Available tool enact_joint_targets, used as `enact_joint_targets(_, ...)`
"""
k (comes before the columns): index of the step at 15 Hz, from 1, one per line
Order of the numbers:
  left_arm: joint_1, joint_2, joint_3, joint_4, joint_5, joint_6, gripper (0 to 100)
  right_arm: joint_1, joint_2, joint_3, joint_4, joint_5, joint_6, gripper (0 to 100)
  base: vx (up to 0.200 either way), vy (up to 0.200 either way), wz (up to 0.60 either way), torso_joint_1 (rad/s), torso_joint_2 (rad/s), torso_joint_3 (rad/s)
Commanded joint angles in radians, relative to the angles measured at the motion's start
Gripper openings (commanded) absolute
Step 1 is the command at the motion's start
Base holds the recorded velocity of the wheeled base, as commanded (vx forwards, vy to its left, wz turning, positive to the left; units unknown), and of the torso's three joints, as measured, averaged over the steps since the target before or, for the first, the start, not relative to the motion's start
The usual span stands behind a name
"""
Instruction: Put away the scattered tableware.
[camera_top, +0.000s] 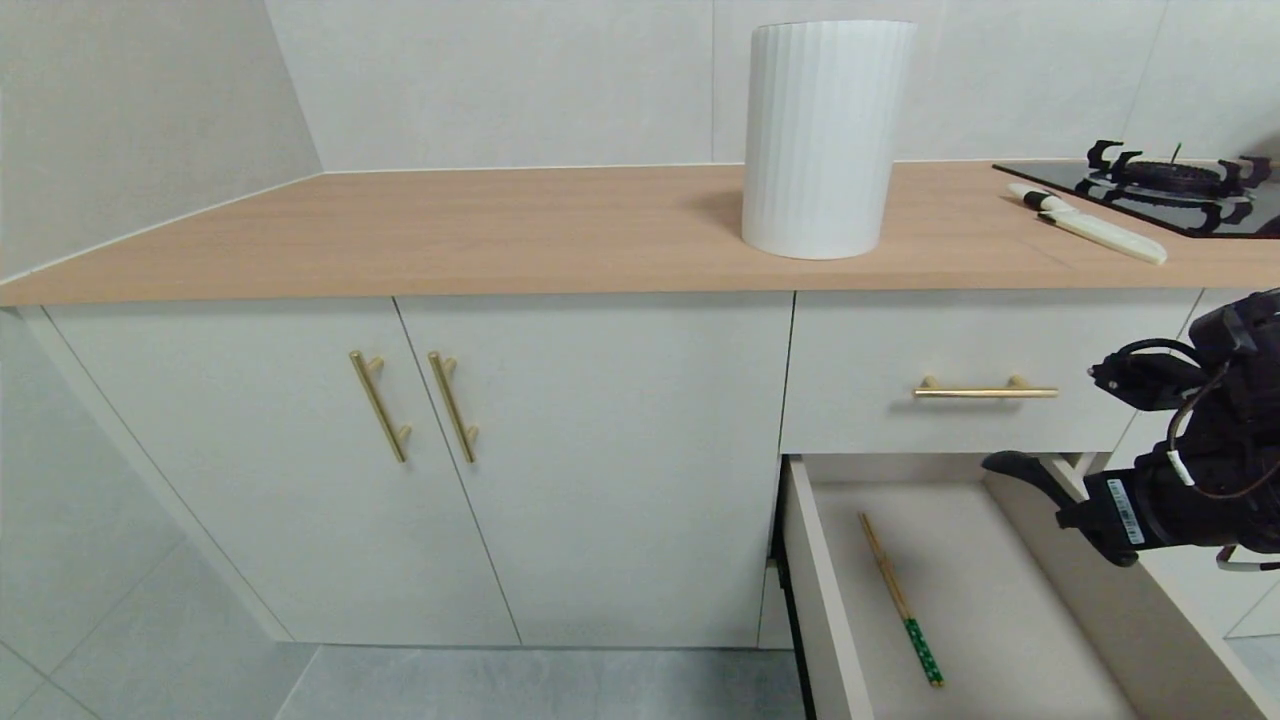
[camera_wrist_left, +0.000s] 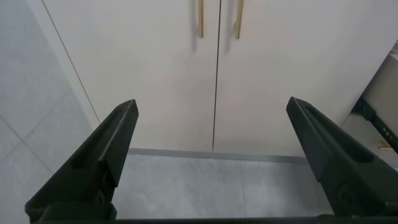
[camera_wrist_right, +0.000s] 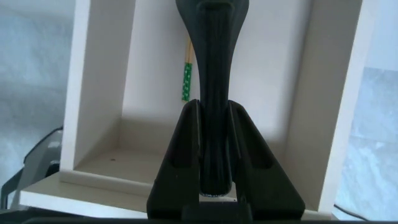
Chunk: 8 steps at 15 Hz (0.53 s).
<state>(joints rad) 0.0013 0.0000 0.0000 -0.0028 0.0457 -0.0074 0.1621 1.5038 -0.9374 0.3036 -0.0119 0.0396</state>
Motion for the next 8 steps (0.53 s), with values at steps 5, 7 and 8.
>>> enact_joint_targets(5, 0.000, 0.000, 0.000, 0.000, 0.000, 0.000, 100, 0.004, 0.227, 0.003, -0.001, 0.000, -0.013, 0, 0.000, 0.000, 0.00, 0.000, 0.00, 0.000)
enact_joint_targets(7, 0.000, 0.000, 0.000, 0.001, 0.000, 0.000, 100, 0.002, 0.325, 0.003, -0.040, 0.000, -0.010, 0, 0.000, 0.000, 0.00, 0.000, 0.00, 0.000)
enact_joint_targets(8, 0.000, 0.000, 0.000, 0.000, 0.000, 0.000, 100, 0.000, 0.412, 0.006, -0.093, -0.002, -0.010, 0, 0.000, 0.000, 0.00, 0.000, 0.00, 0.000)
